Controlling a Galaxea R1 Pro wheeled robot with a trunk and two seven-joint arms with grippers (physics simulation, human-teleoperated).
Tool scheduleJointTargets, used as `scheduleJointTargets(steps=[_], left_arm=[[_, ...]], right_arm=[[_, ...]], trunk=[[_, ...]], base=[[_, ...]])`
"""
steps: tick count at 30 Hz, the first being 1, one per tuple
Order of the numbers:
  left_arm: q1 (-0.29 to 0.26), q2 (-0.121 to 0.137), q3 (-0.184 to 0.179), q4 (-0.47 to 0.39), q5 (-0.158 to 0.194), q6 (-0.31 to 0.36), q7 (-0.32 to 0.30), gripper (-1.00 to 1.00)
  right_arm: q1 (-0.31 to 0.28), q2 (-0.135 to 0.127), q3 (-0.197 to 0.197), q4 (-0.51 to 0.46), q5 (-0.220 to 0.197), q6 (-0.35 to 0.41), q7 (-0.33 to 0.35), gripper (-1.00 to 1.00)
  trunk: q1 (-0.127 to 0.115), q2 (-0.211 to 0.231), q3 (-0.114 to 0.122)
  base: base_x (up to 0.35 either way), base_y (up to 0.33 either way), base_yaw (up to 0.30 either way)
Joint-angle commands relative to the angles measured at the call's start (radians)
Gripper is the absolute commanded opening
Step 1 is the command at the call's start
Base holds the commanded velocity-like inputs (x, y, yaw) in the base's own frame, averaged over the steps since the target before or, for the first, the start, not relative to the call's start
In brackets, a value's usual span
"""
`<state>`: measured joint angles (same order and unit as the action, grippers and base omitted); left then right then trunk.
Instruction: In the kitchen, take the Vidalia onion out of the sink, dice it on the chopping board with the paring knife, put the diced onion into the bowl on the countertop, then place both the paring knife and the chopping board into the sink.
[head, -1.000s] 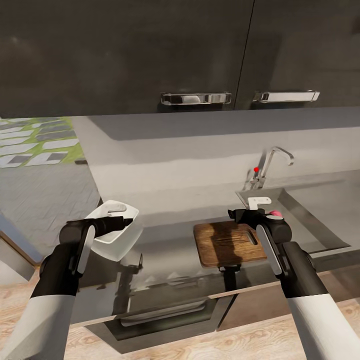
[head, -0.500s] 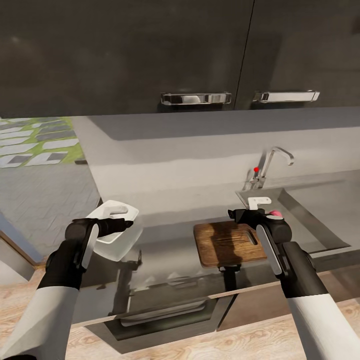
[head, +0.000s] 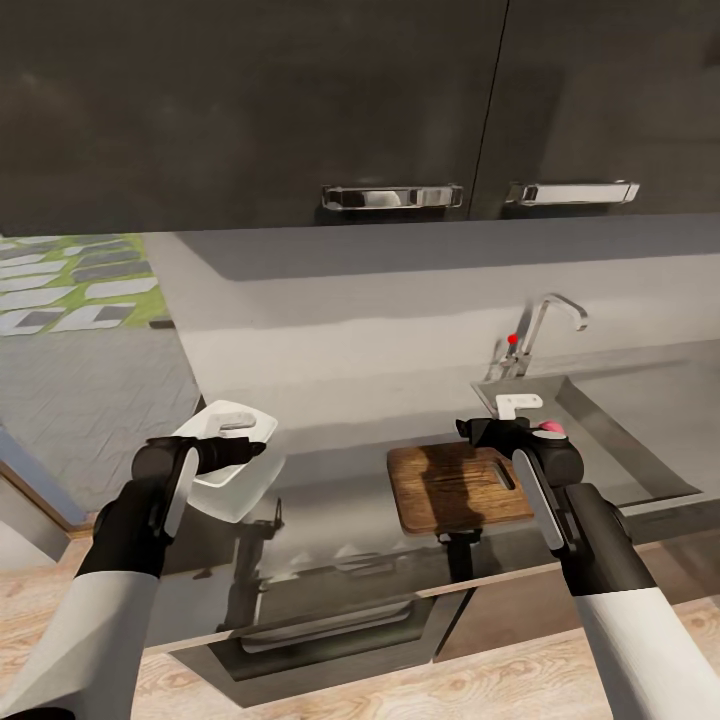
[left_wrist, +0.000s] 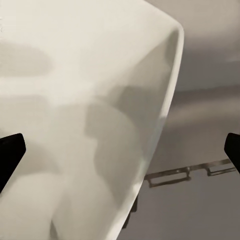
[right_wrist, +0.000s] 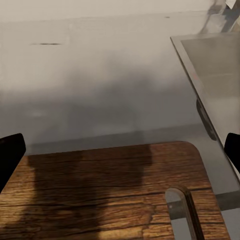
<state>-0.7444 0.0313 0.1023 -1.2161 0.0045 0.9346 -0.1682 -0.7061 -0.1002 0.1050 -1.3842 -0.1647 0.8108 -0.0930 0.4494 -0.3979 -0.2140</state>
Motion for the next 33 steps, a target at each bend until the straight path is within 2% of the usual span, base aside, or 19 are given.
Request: scheduleJointTargets(steps=[1, 10, 18, 33], left_arm=[[-0.001, -0.001, 0.001, -0.001, 0.0, 0.005, -0.002, 1.0], [-0.001, -0.015, -0.01, 0.001, 0.0, 0.006, 0.0, 1.0], [-0.001, -0.028, -0.048, 0.031, -0.001, 0.037, 0.024, 1.0], [-0.005, -0.028, -0.052, 0.058, -0.001, 0.044, 0.046, 1.0]], right_arm=[[-0.001, -0.001, 0.002, -0.001, -0.01, 0.004, -0.01, 1.0], [-0.001, -0.001, 0.002, -0.001, -0.01, 0.004, -0.01, 1.0], [-0.001, -0.001, 0.002, -0.001, -0.01, 0.004, -0.01, 1.0], [-0.001, -0.001, 0.002, -0.001, -0.01, 0.004, -0.01, 1.0]], trunk=[[0.001, -0.002, -0.002], [0.001, -0.002, -0.002], [0.001, -0.002, -0.002], [0.001, -0.002, -0.002]], base=[[0.0, 0.0, 0.0], [0.0, 0.0, 0.0], [0.0, 0.0, 0.0], [0.0, 0.0, 0.0]])
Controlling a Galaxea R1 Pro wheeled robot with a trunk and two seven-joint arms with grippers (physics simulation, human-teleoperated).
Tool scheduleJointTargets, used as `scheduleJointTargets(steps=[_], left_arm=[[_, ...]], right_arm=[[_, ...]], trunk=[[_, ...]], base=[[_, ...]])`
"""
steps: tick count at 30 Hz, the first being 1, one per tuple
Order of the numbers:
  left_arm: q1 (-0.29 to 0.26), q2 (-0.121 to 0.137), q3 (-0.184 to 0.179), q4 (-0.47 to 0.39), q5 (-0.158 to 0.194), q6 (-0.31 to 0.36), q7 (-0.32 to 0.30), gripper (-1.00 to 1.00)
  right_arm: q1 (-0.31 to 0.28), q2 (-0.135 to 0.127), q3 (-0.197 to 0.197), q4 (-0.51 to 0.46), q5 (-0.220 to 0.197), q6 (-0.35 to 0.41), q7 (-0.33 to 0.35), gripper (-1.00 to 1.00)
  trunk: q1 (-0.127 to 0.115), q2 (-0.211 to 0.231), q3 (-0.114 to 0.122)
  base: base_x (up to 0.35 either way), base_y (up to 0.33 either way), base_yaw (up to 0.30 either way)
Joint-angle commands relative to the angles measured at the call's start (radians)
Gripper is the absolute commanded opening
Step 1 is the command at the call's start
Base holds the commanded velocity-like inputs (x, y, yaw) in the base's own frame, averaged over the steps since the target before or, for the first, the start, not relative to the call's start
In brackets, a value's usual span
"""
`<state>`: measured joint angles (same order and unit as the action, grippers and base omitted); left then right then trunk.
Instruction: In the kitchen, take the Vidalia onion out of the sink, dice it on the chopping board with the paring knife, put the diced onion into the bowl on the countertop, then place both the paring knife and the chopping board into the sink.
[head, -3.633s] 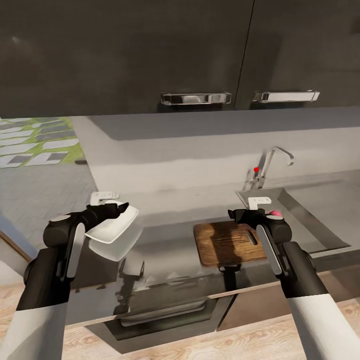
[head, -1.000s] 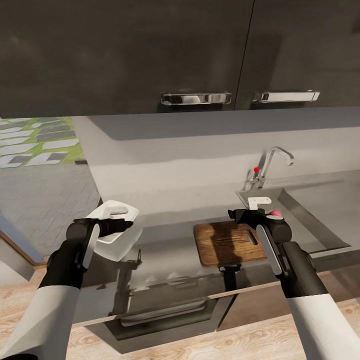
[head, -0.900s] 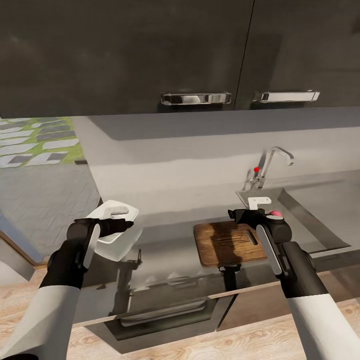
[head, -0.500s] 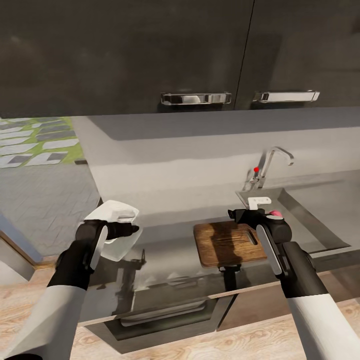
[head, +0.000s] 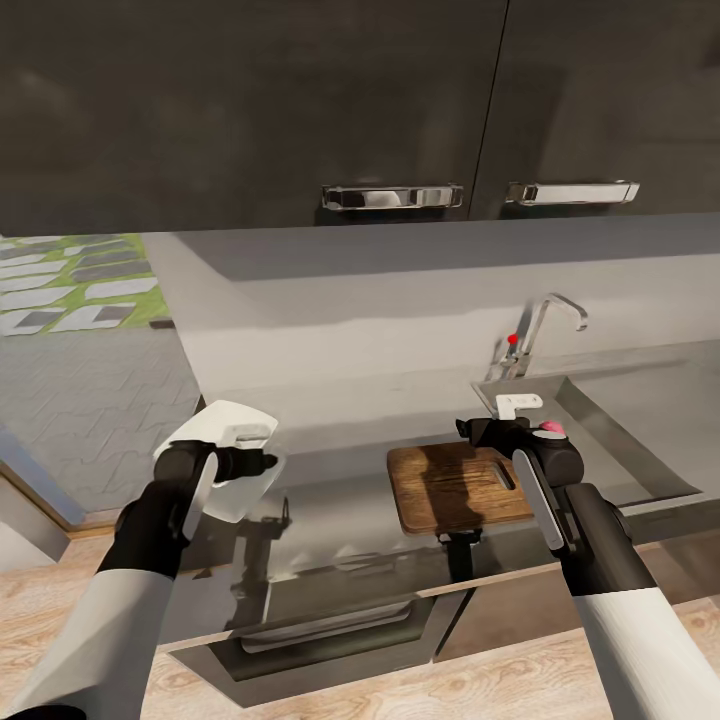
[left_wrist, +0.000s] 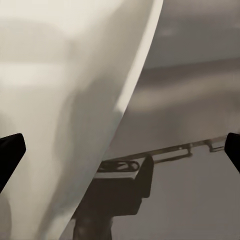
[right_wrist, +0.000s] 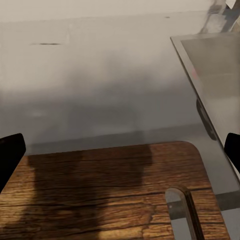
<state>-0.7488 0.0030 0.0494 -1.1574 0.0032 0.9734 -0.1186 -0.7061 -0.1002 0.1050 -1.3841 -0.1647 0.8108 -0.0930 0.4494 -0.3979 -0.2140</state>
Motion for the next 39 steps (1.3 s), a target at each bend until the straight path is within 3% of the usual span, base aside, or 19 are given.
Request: scheduleJointTargets(steps=[1, 12, 39], left_arm=[[-0.003, 0.0, 0.001, 0.006, 0.0, 0.005, -0.004, 1.0], [-0.04, 0.0, 0.001, 0.096, 0.0, 0.003, -0.003, 1.0], [-0.044, -0.001, 0.001, 0.108, -0.001, 0.001, -0.002, 1.0]], right_arm=[[-0.001, -0.001, 0.002, -0.001, -0.01, 0.004, -0.01, 1.0], [-0.001, -0.001, 0.002, -0.001, -0.01, 0.004, -0.01, 1.0], [-0.001, -0.001, 0.002, -0.001, -0.01, 0.004, -0.01, 1.0]], trunk=[[0.001, -0.002, -0.002], [0.001, -0.002, -0.002], [0.001, -0.002, -0.002]], base=[[0.0, 0.0, 0.0], [0.0, 0.0, 0.0], [0.0, 0.0, 0.0]])
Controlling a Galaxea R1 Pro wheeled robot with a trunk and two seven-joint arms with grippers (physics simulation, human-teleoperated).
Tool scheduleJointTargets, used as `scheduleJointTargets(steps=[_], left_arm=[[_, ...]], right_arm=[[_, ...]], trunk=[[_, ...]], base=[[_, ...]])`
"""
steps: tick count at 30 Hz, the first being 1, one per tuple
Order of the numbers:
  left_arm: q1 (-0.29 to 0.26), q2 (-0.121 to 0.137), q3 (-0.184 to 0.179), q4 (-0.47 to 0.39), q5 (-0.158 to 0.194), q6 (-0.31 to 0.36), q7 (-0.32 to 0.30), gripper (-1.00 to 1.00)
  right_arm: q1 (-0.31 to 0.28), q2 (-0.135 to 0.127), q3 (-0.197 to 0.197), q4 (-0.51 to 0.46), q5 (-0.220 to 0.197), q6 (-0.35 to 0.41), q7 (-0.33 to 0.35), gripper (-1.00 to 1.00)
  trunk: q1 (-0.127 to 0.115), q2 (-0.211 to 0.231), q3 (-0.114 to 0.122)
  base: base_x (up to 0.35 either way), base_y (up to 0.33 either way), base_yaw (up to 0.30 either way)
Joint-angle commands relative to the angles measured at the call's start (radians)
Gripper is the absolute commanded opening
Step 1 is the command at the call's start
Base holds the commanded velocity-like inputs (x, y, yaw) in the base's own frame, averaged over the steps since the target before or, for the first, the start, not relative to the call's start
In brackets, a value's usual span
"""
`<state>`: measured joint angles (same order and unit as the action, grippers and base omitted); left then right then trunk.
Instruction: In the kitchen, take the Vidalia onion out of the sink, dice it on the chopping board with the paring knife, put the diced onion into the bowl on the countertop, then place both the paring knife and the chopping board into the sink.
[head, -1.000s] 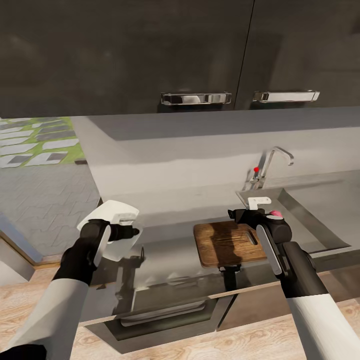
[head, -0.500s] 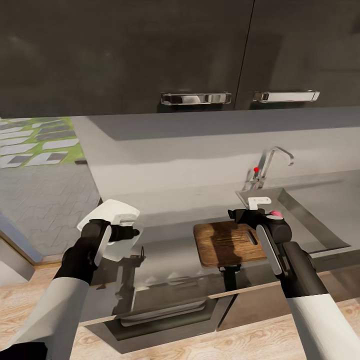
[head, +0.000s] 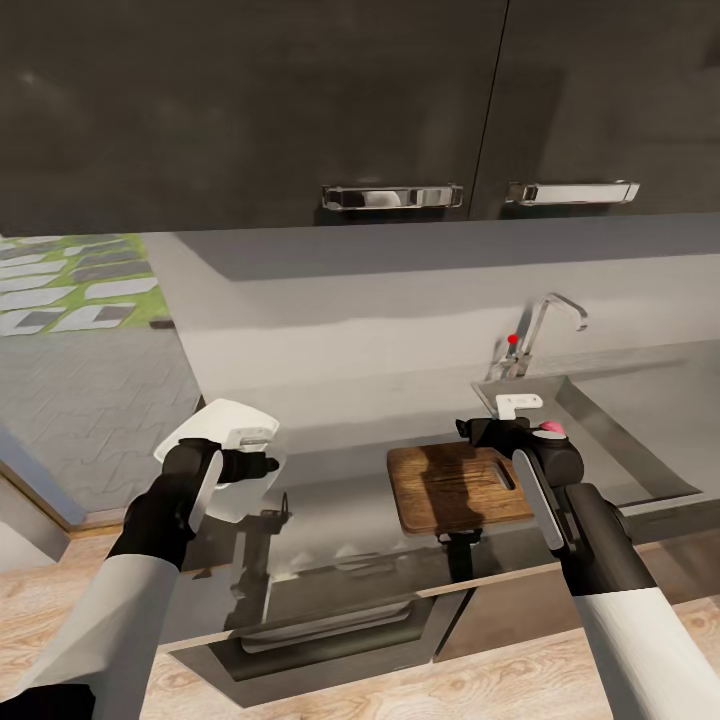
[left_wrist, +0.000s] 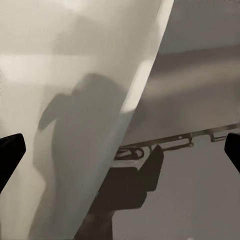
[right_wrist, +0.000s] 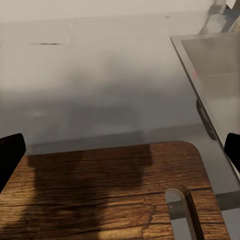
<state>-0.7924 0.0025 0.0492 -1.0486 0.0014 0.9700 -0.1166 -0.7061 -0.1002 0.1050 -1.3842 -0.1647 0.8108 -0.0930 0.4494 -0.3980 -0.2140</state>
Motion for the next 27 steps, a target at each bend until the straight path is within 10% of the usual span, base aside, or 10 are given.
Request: scheduleJointTargets(steps=[1, 10, 11, 27], left_arm=[[-0.001, 0.0, 0.001, -0.001, 0.0, 0.005, -0.004, 1.0], [-0.001, -0.001, 0.001, -0.006, 0.0, 0.003, -0.004, 1.0], [-0.001, -0.001, 0.001, -0.008, 0.0, 0.003, -0.003, -1.0], [-0.001, -0.001, -0.003, -0.067, 0.0, 0.001, -0.004, -1.0]], right_arm=[[-0.001, -0.001, 0.002, -0.001, -0.01, 0.004, -0.01, 1.0], [-0.001, -0.001, 0.002, -0.001, -0.01, 0.004, -0.01, 1.0], [-0.001, -0.001, 0.002, -0.001, -0.01, 0.004, -0.01, 1.0], [-0.001, -0.001, 0.002, -0.001, -0.01, 0.004, -0.01, 1.0]], trunk=[[0.001, -0.002, -0.002], [0.001, -0.002, -0.002], [0.001, -0.002, -0.002], [0.001, -0.002, -0.002]], base=[[0.0, 0.0, 0.0], [0.0, 0.0, 0.0], [0.0, 0.0, 0.0], [0.0, 0.0, 0.0]])
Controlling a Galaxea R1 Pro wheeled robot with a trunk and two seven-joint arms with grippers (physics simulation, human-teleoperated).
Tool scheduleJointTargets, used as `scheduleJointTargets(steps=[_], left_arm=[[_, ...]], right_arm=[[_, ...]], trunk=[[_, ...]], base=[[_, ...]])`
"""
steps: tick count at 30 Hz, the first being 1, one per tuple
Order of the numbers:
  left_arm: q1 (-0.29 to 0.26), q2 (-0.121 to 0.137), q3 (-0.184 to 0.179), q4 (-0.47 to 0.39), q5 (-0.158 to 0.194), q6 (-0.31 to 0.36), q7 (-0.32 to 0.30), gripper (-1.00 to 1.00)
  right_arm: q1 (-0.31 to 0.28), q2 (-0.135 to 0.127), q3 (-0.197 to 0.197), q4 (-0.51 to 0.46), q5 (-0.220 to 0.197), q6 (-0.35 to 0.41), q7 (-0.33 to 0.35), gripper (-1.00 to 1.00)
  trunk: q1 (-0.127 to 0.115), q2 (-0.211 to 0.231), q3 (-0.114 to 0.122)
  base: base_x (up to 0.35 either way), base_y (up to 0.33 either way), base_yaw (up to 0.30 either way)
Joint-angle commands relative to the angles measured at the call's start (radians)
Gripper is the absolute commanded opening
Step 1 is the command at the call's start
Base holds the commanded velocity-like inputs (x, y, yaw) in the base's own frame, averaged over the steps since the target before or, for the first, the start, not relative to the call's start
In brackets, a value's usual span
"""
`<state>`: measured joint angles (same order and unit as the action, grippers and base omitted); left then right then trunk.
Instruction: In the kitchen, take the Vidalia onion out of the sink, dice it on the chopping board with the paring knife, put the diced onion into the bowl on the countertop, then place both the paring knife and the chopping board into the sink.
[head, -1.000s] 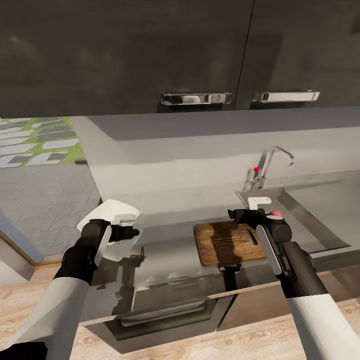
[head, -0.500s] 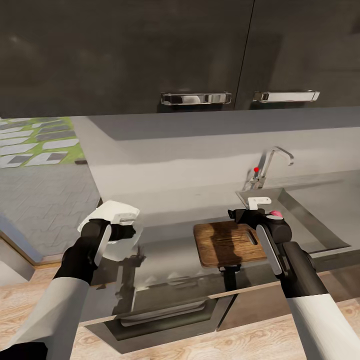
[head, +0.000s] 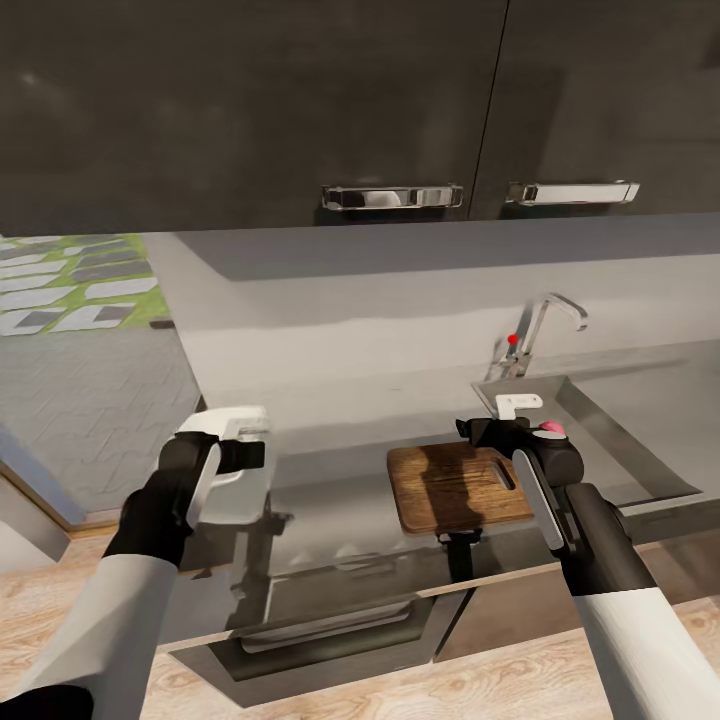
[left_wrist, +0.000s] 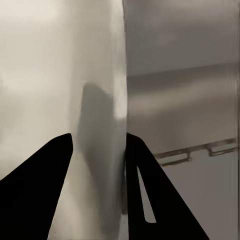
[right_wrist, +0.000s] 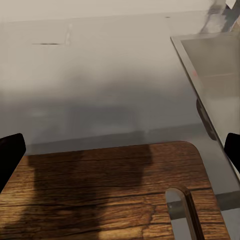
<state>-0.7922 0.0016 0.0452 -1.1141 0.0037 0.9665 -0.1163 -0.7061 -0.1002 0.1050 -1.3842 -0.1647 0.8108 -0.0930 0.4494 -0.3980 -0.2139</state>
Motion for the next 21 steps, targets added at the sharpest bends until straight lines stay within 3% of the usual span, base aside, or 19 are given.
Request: scheduleJointTargets(steps=[1, 13, 21], left_arm=[[-0.001, 0.0, -0.002, -0.017, -0.002, 0.005, -0.005, -1.0], [-0.001, 0.0, -0.025, -0.071, -0.002, 0.005, -0.003, -1.0], [-0.001, 0.001, -0.071, -0.131, -0.002, 0.005, -0.001, -1.0]], right_arm=[[-0.001, -0.001, 0.002, -0.001, -0.01, 0.004, -0.01, 1.0], [-0.001, -0.001, 0.002, -0.001, -0.01, 0.004, -0.01, 1.0], [-0.001, -0.001, 0.002, -0.001, -0.01, 0.004, -0.01, 1.0]], trunk=[[0.001, -0.002, -0.002], [0.001, -0.002, -0.002], [0.001, -0.002, -0.002]], base=[[0.0, 0.0, 0.0], [0.0, 0.0, 0.0], [0.0, 0.0, 0.0]])
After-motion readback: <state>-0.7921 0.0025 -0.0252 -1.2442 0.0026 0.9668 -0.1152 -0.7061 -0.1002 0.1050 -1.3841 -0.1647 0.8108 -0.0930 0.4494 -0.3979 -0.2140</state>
